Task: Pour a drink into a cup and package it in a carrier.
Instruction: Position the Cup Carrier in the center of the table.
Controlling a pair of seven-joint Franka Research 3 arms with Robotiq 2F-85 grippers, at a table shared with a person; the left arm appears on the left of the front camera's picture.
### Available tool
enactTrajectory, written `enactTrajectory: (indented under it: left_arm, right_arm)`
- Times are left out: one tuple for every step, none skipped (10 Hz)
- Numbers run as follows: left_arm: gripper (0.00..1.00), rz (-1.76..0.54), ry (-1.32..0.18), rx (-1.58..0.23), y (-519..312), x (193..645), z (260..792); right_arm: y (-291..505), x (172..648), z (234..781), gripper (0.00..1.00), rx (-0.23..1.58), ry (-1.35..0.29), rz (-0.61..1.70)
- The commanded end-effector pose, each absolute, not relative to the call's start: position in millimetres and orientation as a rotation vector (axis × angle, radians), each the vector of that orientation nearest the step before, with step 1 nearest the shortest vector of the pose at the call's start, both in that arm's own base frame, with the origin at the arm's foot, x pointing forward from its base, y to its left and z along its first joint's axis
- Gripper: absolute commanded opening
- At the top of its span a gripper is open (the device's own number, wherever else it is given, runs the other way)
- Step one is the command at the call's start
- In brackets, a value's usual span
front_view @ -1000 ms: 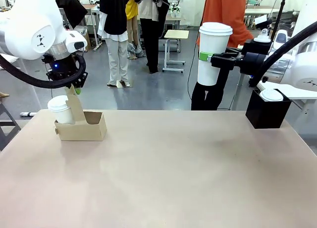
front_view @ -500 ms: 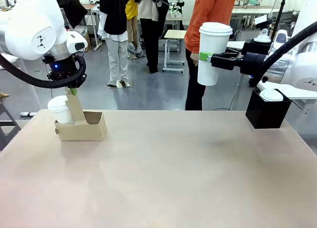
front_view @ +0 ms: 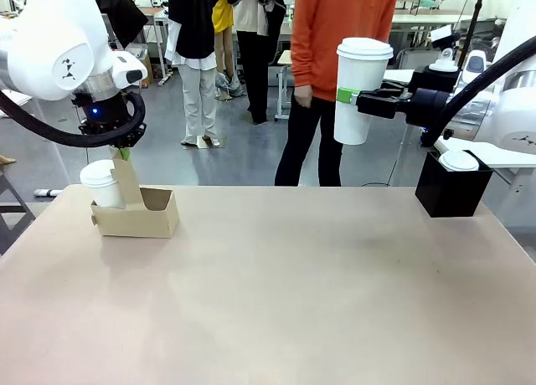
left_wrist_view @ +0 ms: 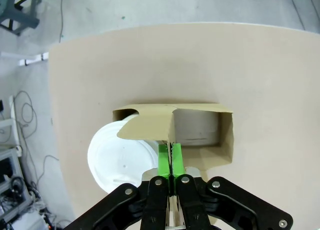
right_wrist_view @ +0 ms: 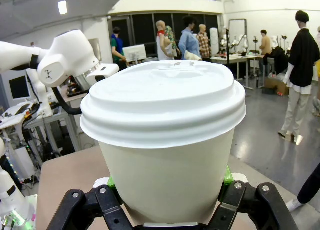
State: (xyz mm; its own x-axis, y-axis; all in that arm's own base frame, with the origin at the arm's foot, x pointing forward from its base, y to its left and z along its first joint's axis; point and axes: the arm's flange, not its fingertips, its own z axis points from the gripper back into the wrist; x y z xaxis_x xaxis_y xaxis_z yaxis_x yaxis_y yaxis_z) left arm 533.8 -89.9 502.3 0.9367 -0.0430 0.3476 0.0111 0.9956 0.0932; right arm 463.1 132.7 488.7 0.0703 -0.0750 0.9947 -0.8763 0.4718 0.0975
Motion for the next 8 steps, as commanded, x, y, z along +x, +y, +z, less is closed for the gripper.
enactTrajectory:
  left_arm:
    - [0.02, 0.076, -0.363, 0.095, -97.3, 518.6, 522.2]
    - [0.02, 0.085, -0.367, 0.085, -106.5, 509.5, 533.3]
    - [0.02, 0.084, -0.38, 0.07, -121.6, 495.0, 548.4]
    - [0.02, 0.079, -0.388, 0.046, -138.2, 478.4, 562.6]
    - [0.02, 0.084, -0.398, 0.036, -157.5, 459.8, 575.6]
    - [0.02, 0.092, -0.4, 0.019, -178.1, 440.1, 586.2]
    - [0.02, 0.083, -0.409, 0.002, -199.1, 418.9, 593.9]
    - [0.02, 0.072, -0.414, -0.022, -221.9, 392.8, 598.7]
  right_arm:
    - [133.9, 461.5, 492.7, 0.8, 0.925, -1.387, 0.751]
    - [133.9, 461.5, 492.7, 0.8, 0.925, -1.387, 0.751]
    - [133.9, 461.5, 492.7, 0.8, 0.925, -1.387, 0.751]
    - [133.9, 461.5, 492.7, 0.8, 0.925, -1.387, 0.751]
    - [133.9, 461.5, 492.7, 0.8, 0.925, -1.387, 0.751]
    - [133.9, 461.5, 492.7, 0.8, 0.925, -1.387, 0.751]
    - [133.9, 461.5, 492.7, 0.8, 0.925, -1.387, 0.751]
    - [133.9, 461.5, 492.7, 0.8, 0.925, -1.387, 0.751]
